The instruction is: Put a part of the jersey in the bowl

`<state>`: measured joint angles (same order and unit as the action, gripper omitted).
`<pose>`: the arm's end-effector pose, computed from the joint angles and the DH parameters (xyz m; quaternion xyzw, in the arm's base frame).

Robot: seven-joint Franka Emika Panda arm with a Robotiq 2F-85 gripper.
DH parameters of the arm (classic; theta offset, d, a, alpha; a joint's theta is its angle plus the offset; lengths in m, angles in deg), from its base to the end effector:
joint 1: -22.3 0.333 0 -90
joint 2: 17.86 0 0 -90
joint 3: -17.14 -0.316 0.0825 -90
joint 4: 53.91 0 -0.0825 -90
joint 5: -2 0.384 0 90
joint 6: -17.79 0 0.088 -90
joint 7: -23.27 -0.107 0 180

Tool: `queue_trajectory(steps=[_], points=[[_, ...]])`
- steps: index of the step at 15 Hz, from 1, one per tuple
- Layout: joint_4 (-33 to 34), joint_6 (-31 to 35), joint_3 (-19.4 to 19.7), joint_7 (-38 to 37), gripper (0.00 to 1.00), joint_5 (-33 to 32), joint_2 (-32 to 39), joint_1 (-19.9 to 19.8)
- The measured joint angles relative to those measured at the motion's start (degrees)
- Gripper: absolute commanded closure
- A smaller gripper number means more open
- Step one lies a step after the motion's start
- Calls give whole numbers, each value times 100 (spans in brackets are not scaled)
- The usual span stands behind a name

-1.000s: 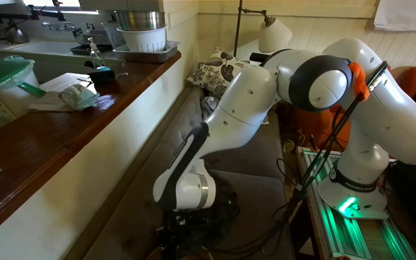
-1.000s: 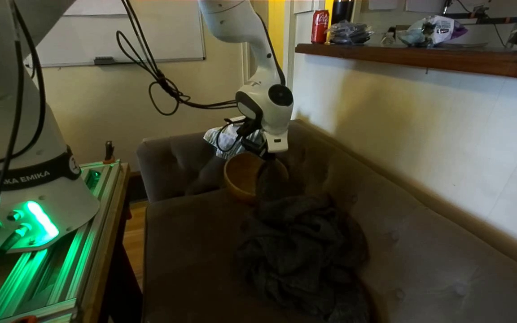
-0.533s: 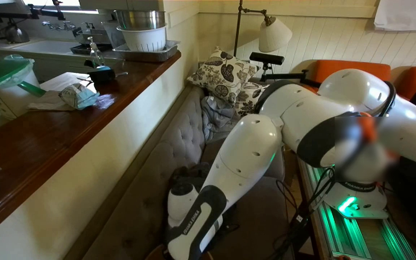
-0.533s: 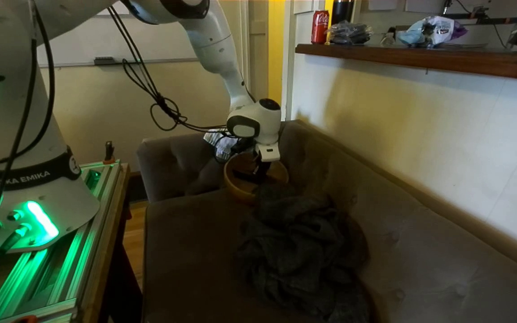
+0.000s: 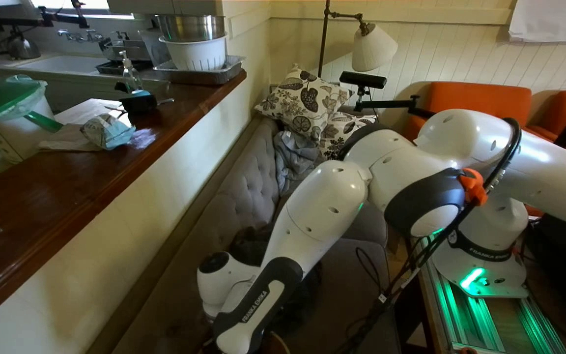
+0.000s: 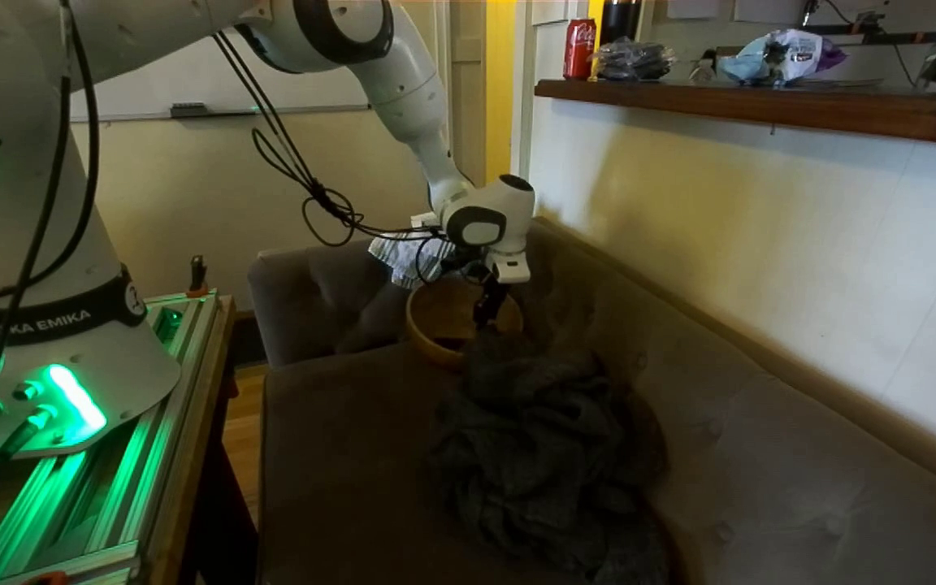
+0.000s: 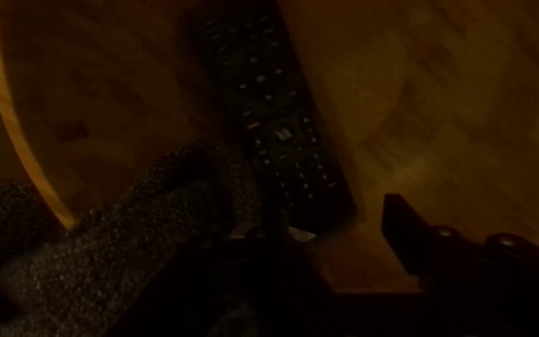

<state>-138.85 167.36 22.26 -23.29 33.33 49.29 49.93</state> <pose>0.6100 0.2470 -0.0302 -0.9083 0.4080 0.0629 0.0680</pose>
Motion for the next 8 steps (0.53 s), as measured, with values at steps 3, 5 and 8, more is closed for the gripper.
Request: queue_trajectory(steps=[3, 5, 8], points=[[-73, -64, -129, -60, 0, -372, -277, -273], [-318, -24, -118, -131, 0, -524, -579, -378], [-918, -105, 39, -246, 0, -926, -1121, -450]])
